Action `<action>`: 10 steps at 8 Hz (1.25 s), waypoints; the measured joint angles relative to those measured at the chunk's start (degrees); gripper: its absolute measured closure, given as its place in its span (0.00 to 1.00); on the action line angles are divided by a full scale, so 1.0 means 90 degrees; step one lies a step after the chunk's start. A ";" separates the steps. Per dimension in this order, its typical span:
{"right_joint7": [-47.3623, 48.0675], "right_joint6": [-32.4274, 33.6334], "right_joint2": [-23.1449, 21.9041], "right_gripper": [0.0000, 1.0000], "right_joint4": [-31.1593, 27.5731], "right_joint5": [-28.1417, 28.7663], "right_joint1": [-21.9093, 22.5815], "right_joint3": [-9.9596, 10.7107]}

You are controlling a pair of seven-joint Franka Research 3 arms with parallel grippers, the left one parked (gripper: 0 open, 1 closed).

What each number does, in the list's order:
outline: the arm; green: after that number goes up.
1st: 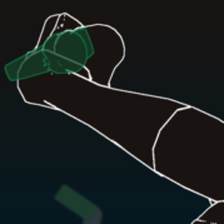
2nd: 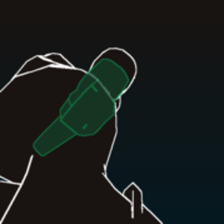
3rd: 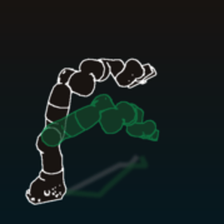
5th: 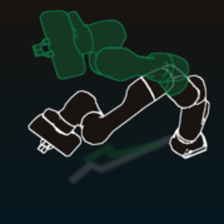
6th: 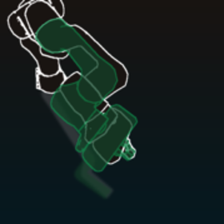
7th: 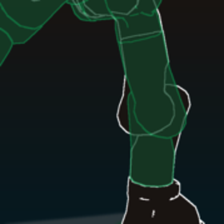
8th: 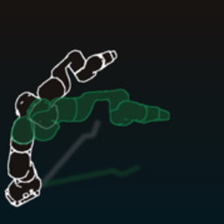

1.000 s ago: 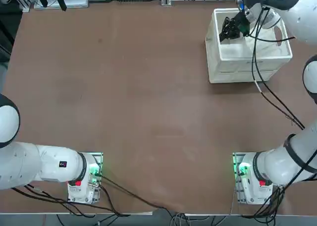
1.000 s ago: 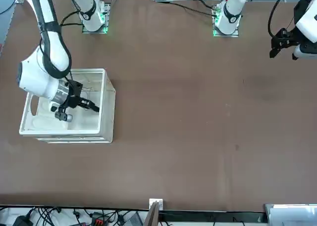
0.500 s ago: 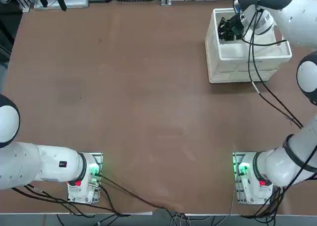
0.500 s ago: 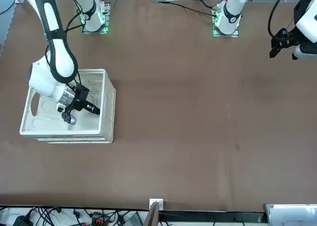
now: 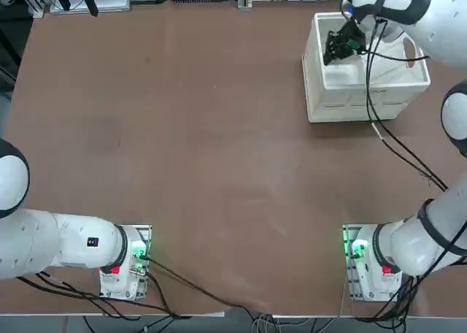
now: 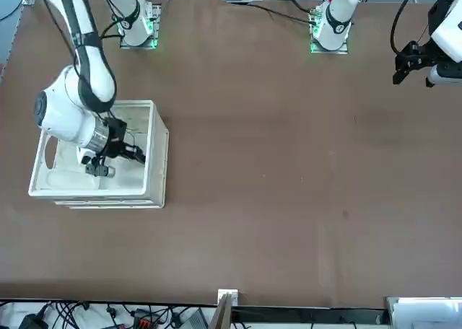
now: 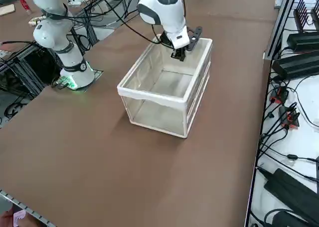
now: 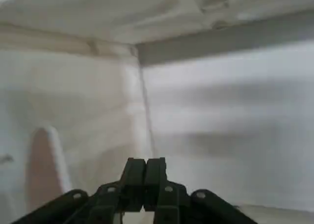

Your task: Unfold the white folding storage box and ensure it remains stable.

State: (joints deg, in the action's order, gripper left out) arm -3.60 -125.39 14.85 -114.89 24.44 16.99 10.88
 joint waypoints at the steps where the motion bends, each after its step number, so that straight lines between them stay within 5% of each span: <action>1: 0.0126 0.0361 -0.0122 0.99 0.0000 -0.0925 -0.0004 0.0245; 5: 0.0477 0.0608 -0.0080 0.99 -0.0082 -0.3035 -0.0044 0.0916; 10: 0.1114 0.0400 0.0330 0.99 -0.0129 -0.4467 -0.0487 0.1033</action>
State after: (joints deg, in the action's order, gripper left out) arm 6.43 -121.79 17.82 -116.05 -15.77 12.61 20.18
